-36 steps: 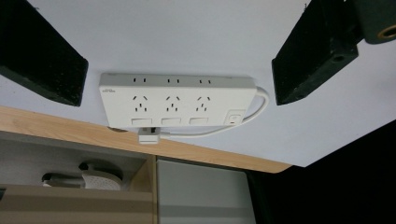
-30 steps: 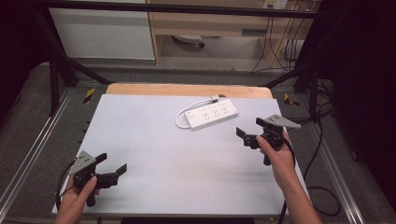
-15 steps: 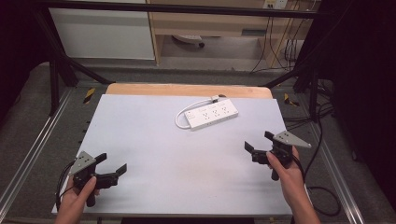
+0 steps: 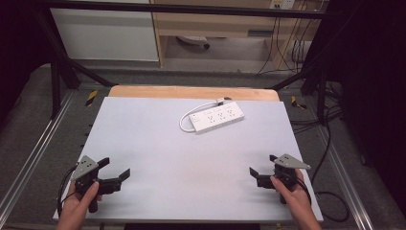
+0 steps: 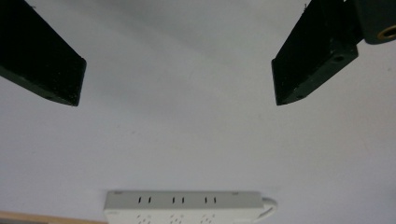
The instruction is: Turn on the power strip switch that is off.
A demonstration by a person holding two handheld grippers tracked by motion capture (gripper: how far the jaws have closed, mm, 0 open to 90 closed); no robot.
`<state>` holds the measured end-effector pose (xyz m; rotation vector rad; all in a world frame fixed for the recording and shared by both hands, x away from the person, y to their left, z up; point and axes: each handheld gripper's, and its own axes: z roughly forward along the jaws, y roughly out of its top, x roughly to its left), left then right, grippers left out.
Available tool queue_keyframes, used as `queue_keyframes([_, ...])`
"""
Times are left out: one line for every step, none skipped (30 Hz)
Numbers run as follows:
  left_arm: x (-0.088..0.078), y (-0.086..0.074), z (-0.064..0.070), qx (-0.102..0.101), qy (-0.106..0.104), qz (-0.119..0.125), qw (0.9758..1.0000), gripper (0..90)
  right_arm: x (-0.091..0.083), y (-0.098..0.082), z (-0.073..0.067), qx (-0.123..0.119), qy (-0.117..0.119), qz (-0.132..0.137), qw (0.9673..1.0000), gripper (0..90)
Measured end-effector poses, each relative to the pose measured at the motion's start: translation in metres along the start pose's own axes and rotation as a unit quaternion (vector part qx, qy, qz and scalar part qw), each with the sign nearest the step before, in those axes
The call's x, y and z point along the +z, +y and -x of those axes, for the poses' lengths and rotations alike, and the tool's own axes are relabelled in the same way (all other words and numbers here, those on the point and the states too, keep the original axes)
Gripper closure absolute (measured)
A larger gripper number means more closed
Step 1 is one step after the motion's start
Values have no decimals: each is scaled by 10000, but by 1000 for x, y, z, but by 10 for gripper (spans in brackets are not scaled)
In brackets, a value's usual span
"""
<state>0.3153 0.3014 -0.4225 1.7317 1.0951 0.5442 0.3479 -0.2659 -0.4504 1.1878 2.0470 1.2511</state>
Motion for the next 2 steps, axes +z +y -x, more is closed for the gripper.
queue_keyframes([0,0,0,2,5,11,10000,60,1,-2,-2,9,-7,-79,10000,34])
queue_keyframes([0,0,0,5,-6,12,10000,60,3,-3,-2,-16,-26,-178,9998,33])
